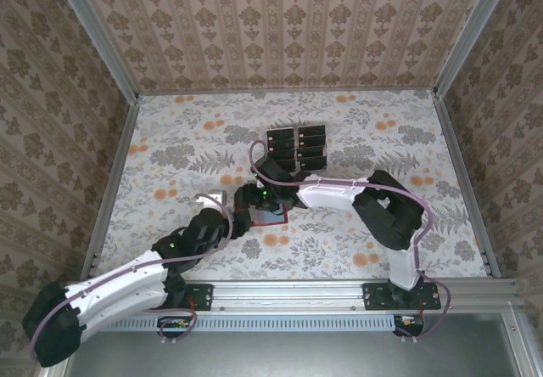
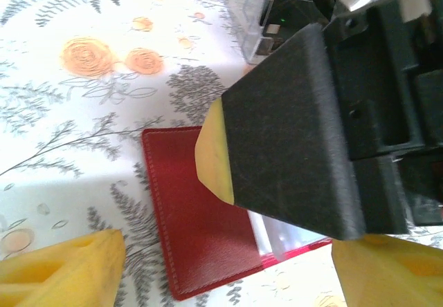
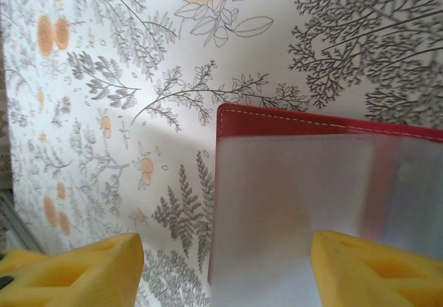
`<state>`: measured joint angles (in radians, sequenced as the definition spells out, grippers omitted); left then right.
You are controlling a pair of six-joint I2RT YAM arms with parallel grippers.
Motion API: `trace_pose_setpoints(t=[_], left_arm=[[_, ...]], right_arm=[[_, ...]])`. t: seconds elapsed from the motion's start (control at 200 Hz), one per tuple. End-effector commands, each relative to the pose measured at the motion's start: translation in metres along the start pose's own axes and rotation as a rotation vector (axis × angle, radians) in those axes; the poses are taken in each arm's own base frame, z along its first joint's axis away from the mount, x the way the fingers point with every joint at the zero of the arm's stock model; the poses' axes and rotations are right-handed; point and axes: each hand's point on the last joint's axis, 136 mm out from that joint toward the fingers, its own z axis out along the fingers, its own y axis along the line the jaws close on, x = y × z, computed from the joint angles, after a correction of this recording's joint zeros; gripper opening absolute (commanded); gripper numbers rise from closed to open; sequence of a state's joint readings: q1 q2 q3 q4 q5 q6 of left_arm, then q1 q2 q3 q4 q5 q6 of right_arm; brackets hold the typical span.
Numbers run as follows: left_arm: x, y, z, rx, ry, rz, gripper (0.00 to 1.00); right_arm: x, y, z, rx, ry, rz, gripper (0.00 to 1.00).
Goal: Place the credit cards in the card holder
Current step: Flip over the card slot in the card holder, then pick up the credit card from the storage box.
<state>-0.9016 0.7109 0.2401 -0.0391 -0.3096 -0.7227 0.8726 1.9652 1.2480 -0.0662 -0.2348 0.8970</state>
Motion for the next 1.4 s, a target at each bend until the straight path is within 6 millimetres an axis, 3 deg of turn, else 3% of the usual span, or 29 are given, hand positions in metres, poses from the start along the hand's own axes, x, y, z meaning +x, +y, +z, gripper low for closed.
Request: trace_pose_setpoints(t=[0.0,0.185,0.315,0.445,0.485,0.625,0.74,0.965,1.11,1.39], left_arm=[[0.01,0.026,-0.005,-0.099,0.017,-0.043,0.82],[0.012,0.034,-0.009,-0.115,0.027,-0.084,0.86],[0.011,0.033,-0.009,-0.109,0.039,-0.093,0.89],[0.006,0.032,-0.011,-0.107,0.047,-0.092,0.94],[0.003,0.032,-0.012,-0.108,0.048,-0.089,0.99],[-0.009,0.029,-0.016,-0.108,0.051,-0.084,1.0],[-0.021,0.025,-0.015,-0.099,0.059,-0.089,1.0],[-0.05,0.017,-0.005,-0.112,0.142,-0.061,1.0],[-0.069,0.018,0.001,-0.116,0.138,-0.06,1.0],[-0.081,0.028,0.016,-0.137,0.149,-0.076,1.0]], right_arm=[[0.012,-0.017,0.018,0.092,0.042,0.027,0.66],[0.014,-0.019,0.026,0.114,0.052,0.046,0.66],[0.011,-0.009,0.015,0.095,0.038,0.039,0.66],[-0.003,0.016,-0.015,0.045,-0.006,-0.023,0.66],[-0.01,0.026,-0.029,0.025,-0.029,-0.045,0.66],[-0.044,0.04,-0.085,0.019,-0.133,-0.099,0.67],[-0.074,0.019,-0.126,0.095,-0.191,-0.12,0.67],[-0.116,-0.061,-0.177,0.409,-0.177,-0.307,0.69],[-0.138,-0.098,-0.178,0.627,-0.122,-0.497,0.69],[-0.159,-0.124,-0.148,0.775,0.018,-0.822,0.61]])
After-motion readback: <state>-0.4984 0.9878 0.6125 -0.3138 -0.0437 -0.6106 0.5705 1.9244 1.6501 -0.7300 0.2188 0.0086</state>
